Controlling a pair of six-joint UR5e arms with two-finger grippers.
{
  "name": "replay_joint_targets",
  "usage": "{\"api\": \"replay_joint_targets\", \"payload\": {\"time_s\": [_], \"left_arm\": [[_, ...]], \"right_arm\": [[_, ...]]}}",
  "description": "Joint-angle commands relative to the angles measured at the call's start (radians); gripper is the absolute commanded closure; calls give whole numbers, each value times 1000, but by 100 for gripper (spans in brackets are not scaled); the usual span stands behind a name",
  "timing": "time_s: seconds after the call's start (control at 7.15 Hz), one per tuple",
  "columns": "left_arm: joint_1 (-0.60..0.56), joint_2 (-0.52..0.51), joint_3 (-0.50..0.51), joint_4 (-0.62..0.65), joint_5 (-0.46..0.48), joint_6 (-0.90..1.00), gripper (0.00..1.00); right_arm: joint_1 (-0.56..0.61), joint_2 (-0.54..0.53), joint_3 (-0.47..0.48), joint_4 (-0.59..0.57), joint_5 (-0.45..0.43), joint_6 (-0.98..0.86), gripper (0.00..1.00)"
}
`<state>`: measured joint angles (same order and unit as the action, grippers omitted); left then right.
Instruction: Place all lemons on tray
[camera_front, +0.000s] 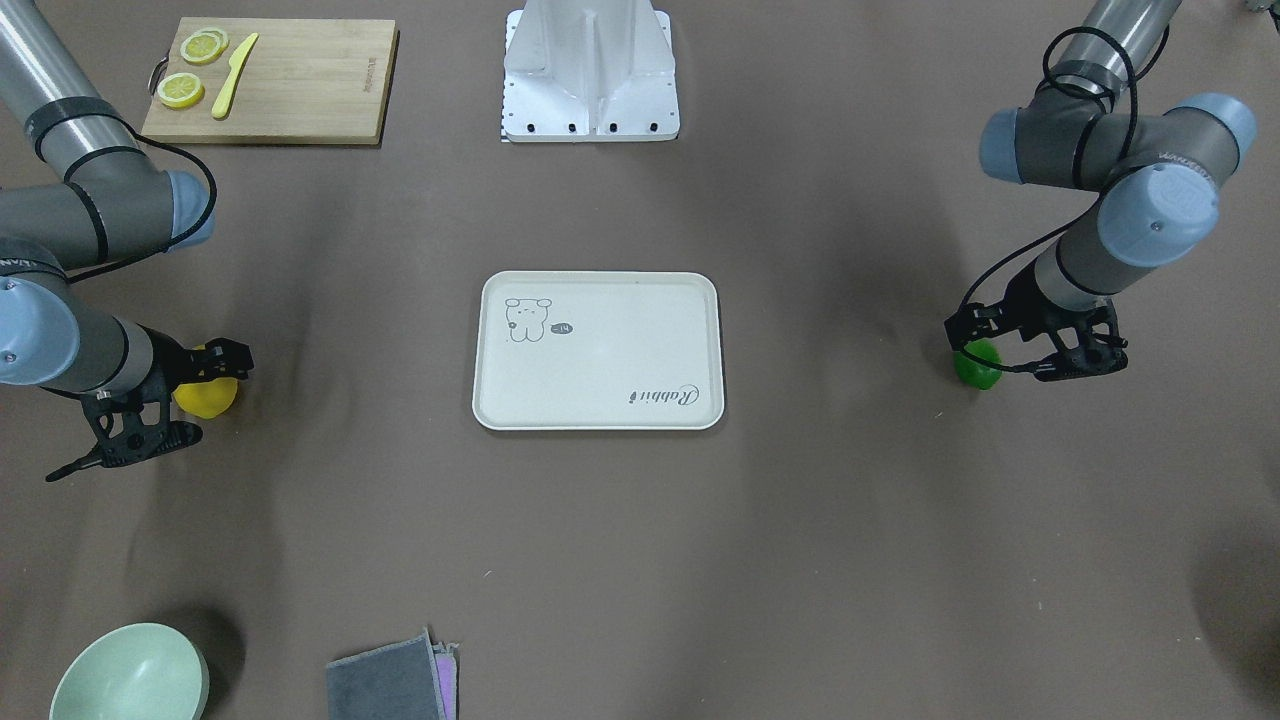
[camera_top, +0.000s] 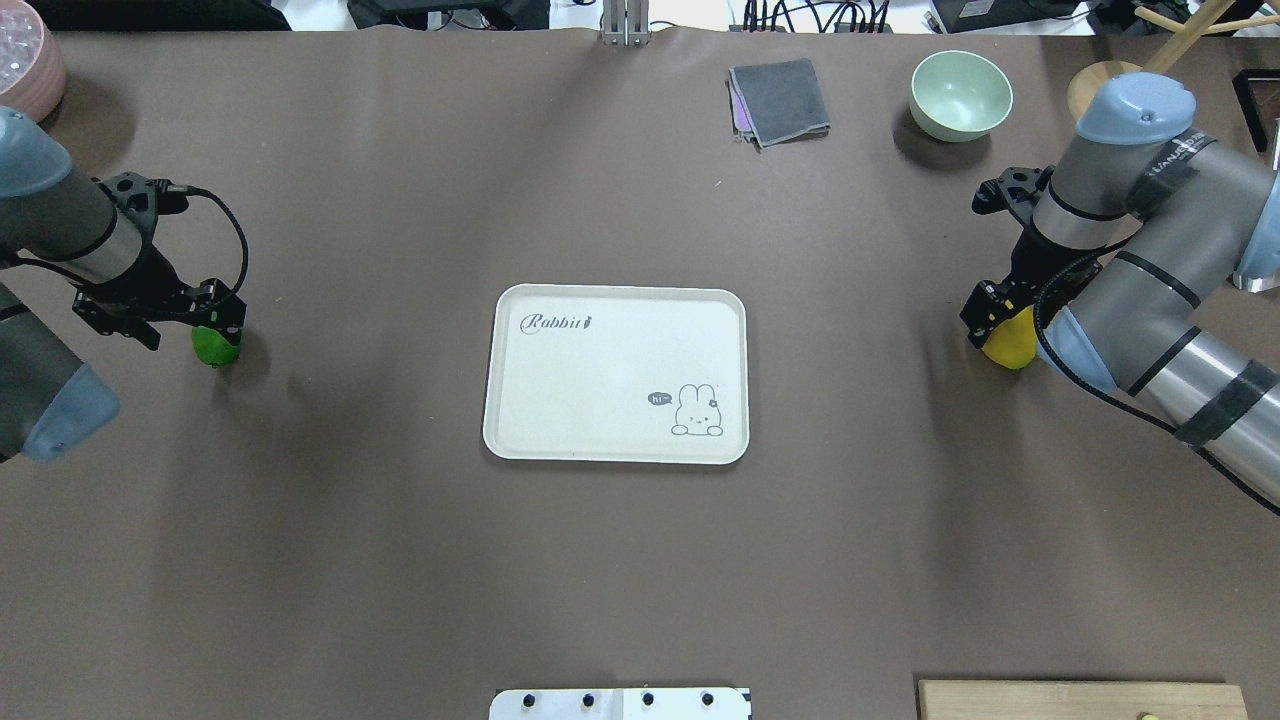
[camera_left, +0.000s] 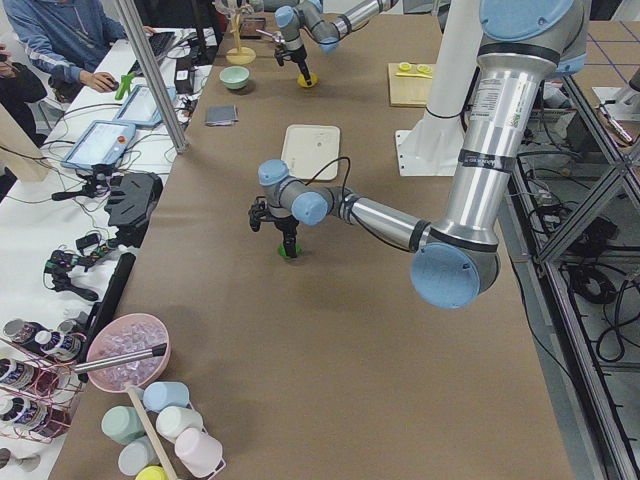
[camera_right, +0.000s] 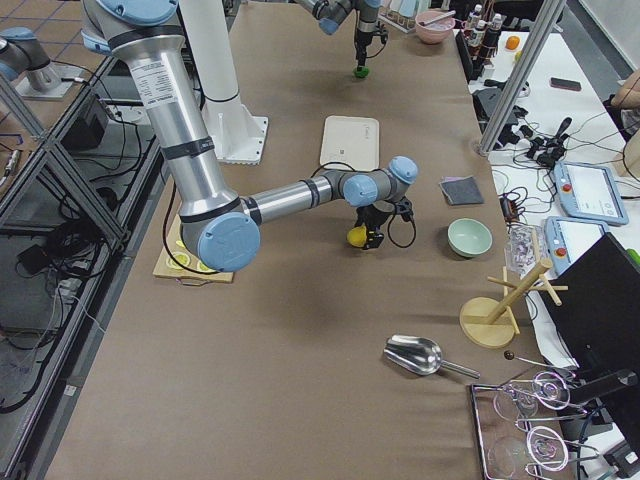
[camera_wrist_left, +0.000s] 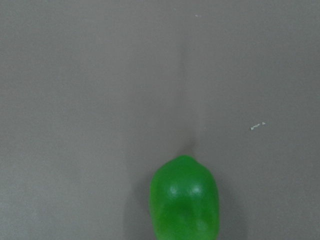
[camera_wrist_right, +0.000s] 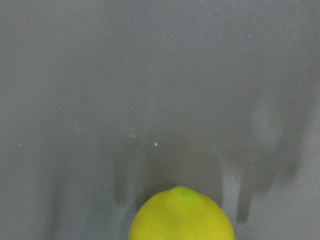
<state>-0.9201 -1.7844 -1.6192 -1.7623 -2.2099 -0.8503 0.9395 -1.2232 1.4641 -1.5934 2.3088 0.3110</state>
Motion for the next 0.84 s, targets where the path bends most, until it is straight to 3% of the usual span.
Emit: {"api": "replay_joint_targets", "payload": {"time_s": [0.0,0.28,0.42,0.56,0.7], "left_arm": [[3,-6,25,-23,1,-1,16],[9,-9,35,-25,3,-1,39],[10,-9,33,-25,15,-1,63],[12,-9,32,-25,15,2,100],[12,-21,33,-23,15,5,100]], "right_arm": [[1,-2,-4,-5,20,0,72],[21,7,46,0,64,-1,74],[21,7,135,3,87,-1,73],[21,25,183,22,92,-15,73],[12,45,173,147,93,-18,73]]}}
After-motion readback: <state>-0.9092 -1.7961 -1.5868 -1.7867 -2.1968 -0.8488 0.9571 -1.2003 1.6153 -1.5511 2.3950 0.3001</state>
